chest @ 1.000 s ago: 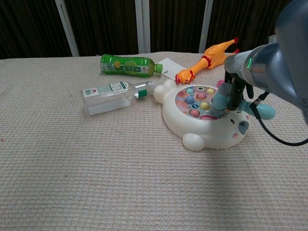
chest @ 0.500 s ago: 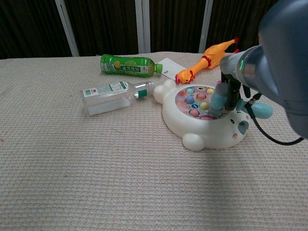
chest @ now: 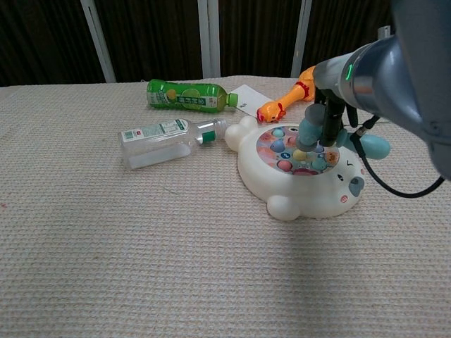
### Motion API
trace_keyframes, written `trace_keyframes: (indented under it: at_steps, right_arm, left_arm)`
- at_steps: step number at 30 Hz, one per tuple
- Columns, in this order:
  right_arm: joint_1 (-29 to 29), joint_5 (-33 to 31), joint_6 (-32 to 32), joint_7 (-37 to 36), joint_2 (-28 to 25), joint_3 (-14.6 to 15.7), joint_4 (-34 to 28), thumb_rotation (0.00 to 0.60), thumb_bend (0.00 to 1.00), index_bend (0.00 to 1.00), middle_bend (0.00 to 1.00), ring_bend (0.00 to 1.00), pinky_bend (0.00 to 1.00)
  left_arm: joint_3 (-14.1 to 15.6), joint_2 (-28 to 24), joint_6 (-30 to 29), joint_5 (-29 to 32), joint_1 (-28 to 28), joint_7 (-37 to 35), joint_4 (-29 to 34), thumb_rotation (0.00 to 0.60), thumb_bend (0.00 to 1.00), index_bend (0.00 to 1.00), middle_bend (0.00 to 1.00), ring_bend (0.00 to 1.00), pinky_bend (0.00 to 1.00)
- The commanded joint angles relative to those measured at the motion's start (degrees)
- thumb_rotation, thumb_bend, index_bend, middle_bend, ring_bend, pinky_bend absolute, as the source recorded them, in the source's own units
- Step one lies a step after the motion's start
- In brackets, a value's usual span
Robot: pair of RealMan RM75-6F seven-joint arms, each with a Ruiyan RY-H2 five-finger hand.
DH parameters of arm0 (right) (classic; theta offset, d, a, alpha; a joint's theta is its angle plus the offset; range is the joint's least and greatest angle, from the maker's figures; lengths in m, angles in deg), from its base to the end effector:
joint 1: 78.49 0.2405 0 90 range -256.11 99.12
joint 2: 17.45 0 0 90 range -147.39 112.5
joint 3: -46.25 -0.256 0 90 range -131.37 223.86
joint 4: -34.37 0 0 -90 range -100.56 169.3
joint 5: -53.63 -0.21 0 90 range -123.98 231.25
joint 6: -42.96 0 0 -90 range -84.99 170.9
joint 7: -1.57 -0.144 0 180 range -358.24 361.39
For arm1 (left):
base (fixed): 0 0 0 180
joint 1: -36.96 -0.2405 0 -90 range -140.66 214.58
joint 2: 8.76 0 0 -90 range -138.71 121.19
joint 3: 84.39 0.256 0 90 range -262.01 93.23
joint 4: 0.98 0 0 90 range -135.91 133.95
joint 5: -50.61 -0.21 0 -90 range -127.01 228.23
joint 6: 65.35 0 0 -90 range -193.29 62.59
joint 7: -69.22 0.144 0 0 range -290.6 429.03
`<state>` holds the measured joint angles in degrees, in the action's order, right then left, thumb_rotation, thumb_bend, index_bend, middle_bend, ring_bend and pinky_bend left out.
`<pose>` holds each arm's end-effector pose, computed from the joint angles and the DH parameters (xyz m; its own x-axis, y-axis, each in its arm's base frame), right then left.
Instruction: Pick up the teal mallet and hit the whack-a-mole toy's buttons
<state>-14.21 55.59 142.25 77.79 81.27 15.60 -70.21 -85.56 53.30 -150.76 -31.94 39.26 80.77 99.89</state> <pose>-0.0333 -0.3331 0.0063 0.5965 -0.3949 0.6988 -0.7202 0.1211 0.6832 -0.3015 0.1590 0.1568 0.4706 0.0645 0.8800 0.8769 0.0762 -0.4746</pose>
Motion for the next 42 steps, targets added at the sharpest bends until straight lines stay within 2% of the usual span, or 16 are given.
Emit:
trace_keyframes:
  at_steps: [1, 11, 42]
  right_arm:
    - [0.5, -0.2, -0.1, 0.3, 0.5, -0.3, 0.8, 0.600, 0.56, 0.85, 0.64, 0.52, 0.20]
    - [1.6, -0.8, -1.7, 0.7, 2.0, -0.9, 4.0, 0.600, 0.56, 0.85, 0.64, 0.52, 0.20]
    - [1.8, -1.0, -5.1, 1.9, 4.6, 0.2, 11.6, 0.600, 0.56, 0.86, 0.64, 0.52, 0.20]
  left_arm:
    - [0.0, -0.1, -0.1, 0.0, -0.1, -0.1, 0.0, 0.600, 0.00, 0.08, 0.00, 0.00, 0.00]
    - [-0.1, -0.1, -0.2, -0.1, -0.1, -0.4, -0.1, 0.600, 0.00, 0.08, 0.00, 0.00, 0.00]
    - [0.0, -0.3, -0.1, -0.3, -0.2, -0.7, -0.2, 0.600, 0.00, 0.08, 0.00, 0.00, 0.00]
